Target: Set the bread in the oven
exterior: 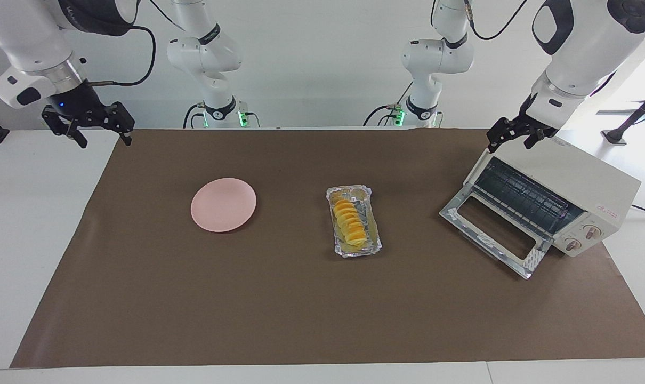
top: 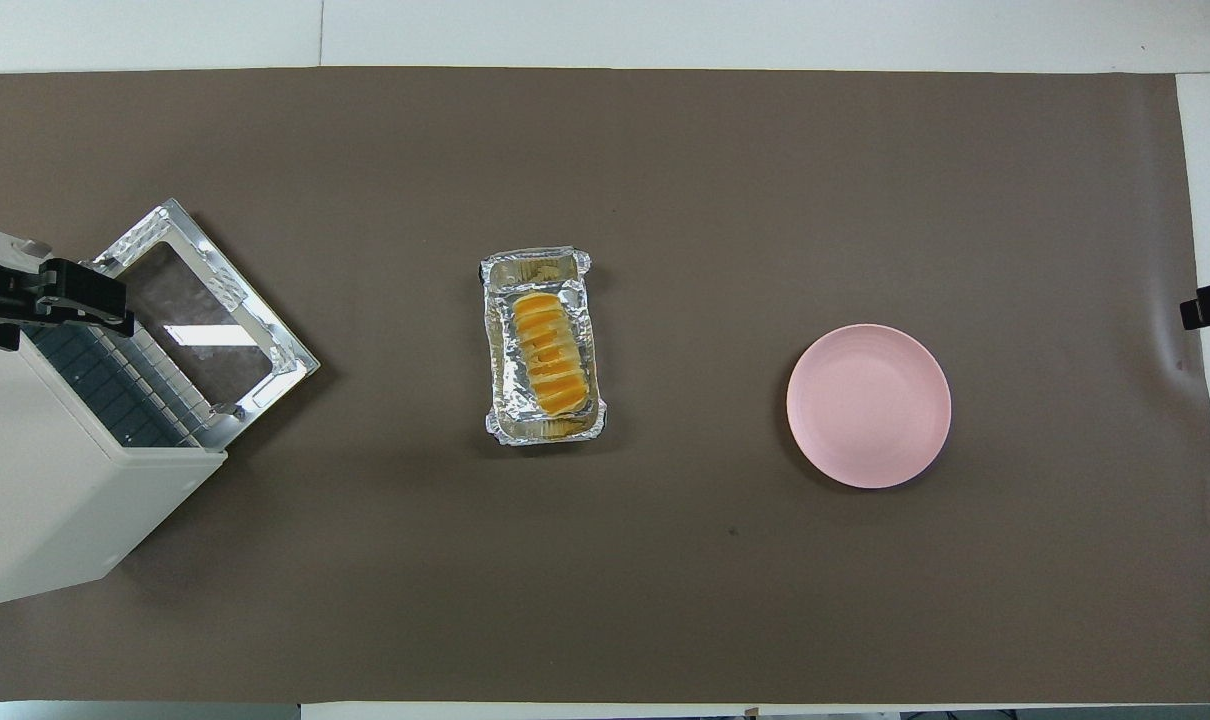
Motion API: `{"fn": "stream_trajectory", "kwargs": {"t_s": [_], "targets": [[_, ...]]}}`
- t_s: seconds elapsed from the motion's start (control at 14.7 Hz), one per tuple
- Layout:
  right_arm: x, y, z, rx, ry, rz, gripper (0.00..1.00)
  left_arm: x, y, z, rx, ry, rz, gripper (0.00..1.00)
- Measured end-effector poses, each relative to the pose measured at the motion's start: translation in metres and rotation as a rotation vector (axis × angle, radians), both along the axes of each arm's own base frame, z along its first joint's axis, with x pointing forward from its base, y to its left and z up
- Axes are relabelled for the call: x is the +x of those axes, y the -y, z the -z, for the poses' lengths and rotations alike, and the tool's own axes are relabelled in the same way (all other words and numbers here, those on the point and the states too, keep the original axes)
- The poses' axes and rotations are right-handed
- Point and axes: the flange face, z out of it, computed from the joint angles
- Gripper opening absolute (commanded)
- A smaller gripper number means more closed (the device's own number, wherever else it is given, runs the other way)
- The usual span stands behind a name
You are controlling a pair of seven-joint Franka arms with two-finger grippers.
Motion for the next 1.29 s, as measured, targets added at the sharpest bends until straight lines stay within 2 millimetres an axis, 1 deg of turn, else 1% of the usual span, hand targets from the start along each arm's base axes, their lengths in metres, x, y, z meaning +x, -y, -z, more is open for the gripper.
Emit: {"fn": "stream_trajectory", "kwargs": {"t_s": [0.14,0.34,0.75,1.29], "targets": [[0.000,-0.002,0.001,0.001,-0.006,0.004,1.00,0.000,0.000,0.000,0.000,0.000,0.000,1.00],[-0.003,0.000,0.002,0.003,-0.021,0.009,1.00,0.000,0.000,0.000,0.000,0.000,0.000,1.00],[-0.007,-0.002,-0.002,0.005,-0.025,0.007,1.00,0.000,0.000,0.000,0.000,0.000,0.000,1.00],[-0.011,-0.005,0.000,0.011,-0.053,0.003,1.00,0.000,0.000,0.000,0.000,0.000,0.000,1.00]]}}
